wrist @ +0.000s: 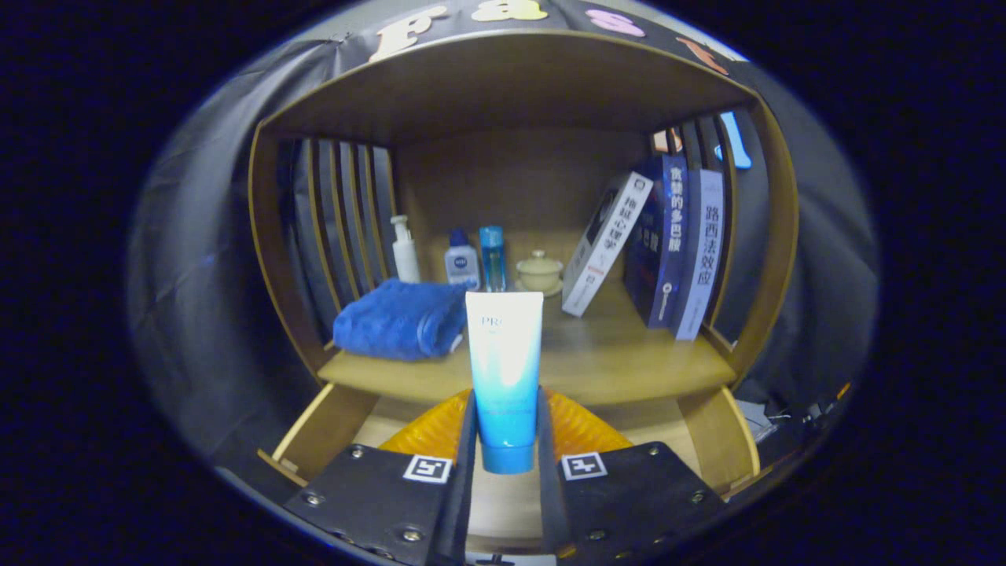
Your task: Pull open the drawer, take out the items inside it, and place them on the countertop above the cabinet.
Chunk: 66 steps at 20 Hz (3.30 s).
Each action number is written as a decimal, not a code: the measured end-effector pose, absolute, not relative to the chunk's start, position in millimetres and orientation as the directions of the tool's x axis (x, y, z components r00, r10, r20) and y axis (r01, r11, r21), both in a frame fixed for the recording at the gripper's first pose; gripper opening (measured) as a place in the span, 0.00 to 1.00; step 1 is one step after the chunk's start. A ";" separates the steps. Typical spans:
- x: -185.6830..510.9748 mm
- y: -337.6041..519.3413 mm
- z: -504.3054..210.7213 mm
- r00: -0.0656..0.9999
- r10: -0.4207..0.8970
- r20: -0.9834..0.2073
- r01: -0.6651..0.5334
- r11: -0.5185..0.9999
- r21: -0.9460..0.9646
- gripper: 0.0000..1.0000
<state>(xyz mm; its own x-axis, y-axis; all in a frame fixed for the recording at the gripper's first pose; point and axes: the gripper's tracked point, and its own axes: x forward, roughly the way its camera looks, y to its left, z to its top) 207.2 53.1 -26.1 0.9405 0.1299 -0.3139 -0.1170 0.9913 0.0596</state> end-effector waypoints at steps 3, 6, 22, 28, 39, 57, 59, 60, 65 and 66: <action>231.9 53.3 -16.7 0.952 0.111 -0.285 -0.098 0.993 0.061 0.36; 258.0 53.5 -28.4 0.952 0.086 -0.294 -0.076 0.996 0.044 0.36; 340.1 74.1 -105.8 0.931 0.036 -0.363 -0.016 0.998 0.058 0.37; 332.1 70.7 -105.6 0.937 -0.006 -0.349 0.011 1.000 0.011 0.47; 265.6 60.2 -87.5 0.952 -0.030 -0.306 0.012 0.998 -0.060 0.92; 73.5 51.4 -36.4 0.996 0.029 -0.081 -0.034 0.998 -0.055 0.94; 51.2 49.0 -45.4 0.998 0.023 -0.059 -0.026 0.998 -0.060 0.94; 41.8 46.7 -52.1 0.999 0.013 -0.053 -0.016 0.999 -0.050 0.94; 11.0 31.9 -105.3 0.996 -0.016 -0.083 0.015 1.000 -0.005 0.94; 8.2 29.4 -115.9 0.995 -0.022 -0.092 0.023 1.000 0.010 0.94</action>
<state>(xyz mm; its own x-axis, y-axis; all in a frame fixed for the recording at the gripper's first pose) 8.2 29.4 -115.9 0.9955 -0.0220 -0.0923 0.0230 0.9997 0.0102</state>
